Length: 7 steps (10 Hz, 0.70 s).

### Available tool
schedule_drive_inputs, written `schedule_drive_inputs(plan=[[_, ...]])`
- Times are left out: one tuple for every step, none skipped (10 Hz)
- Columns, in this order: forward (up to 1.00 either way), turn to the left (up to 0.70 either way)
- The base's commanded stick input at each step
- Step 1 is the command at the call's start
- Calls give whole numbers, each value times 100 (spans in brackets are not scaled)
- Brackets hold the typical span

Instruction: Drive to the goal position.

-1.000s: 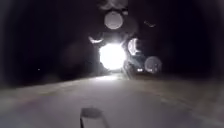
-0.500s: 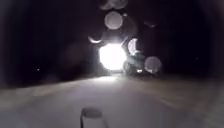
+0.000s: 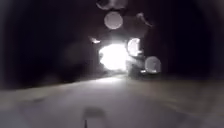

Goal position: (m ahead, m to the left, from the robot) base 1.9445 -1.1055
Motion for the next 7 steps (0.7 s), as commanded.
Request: schedule_drive_inputs(plan=[[100,40],[100,40],[100,40],[100,28],[100,10],[100,0],[100,0]])
